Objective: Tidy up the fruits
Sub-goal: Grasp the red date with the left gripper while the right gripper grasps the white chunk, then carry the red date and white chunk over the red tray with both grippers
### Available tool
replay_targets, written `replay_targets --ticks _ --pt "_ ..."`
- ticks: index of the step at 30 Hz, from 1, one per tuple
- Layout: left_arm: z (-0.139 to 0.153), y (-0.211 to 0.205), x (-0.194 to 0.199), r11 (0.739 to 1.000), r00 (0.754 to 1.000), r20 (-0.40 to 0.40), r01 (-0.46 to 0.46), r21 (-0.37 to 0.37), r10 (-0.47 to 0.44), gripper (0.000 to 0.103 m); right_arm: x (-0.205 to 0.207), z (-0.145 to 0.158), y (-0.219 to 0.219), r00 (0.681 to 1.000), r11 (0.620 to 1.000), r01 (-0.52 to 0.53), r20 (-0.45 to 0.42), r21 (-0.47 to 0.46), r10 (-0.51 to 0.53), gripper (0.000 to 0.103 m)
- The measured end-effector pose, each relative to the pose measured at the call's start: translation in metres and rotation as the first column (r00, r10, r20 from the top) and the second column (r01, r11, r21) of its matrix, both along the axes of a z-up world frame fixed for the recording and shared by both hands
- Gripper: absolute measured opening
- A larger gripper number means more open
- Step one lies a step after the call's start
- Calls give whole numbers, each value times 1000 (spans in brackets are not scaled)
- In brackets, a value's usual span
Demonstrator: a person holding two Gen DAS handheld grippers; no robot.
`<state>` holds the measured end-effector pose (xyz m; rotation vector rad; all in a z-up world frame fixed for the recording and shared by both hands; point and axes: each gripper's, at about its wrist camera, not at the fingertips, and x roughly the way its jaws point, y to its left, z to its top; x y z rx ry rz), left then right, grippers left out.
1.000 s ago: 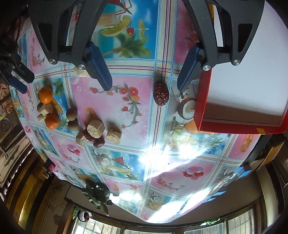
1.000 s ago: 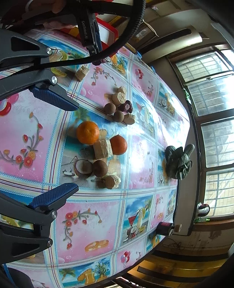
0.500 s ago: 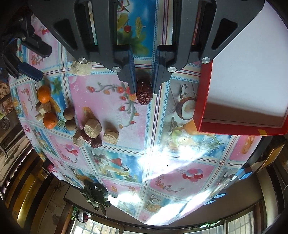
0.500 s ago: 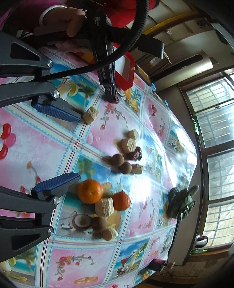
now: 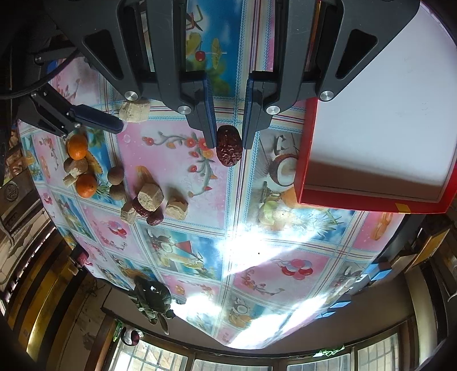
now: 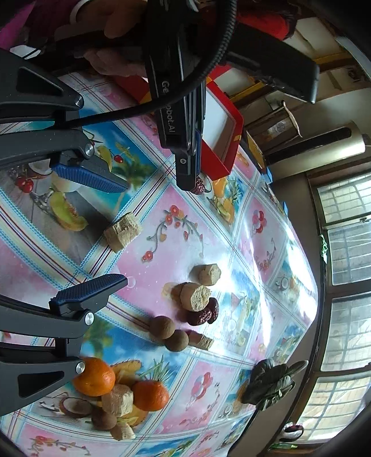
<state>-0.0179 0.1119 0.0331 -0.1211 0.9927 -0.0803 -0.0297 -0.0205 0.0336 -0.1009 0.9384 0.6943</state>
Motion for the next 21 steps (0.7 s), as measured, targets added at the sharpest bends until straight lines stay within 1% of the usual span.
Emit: replay_targets --ticks 1,2,4,6,8,12,16,21 --pt "1 0 -1 1000 1000 2 0 5 0 17 1 -2 4 1000 1000 -13 0 -16 13 42" --pt "1 0 -1 1000 1000 3 1 5 -1 17 2 -5 7 1000 999 -23 -4 -37 23 37" --pt "3 0 -2 1000 1000 8 -1 8 1 17 1 -7 9 1000 998 -22 19 -63 23 31" --pt "4 -2 -4 1000 1000 16 -6 20 5 17 0 -7 7 1000 998 -22 17 -61 23 26" --pt "5 -4 -6 1000 1000 18 -3 25 3 17 -1 -6 3 1000 999 -3 17 -48 4 25" --pt "4 -11 -11 999 1000 18 2 40 -3 17 -8 -2 -7 999 999 41 21 -30 -40 21" --pt "3 -19 -15 999 1000 17 9 40 -10 17 -12 1 -17 996 996 85 13 -14 -85 21" --pt "3 -28 -21 999 999 16 27 46 -28 17 -16 0 -25 995 994 103 3 -21 -103 21"
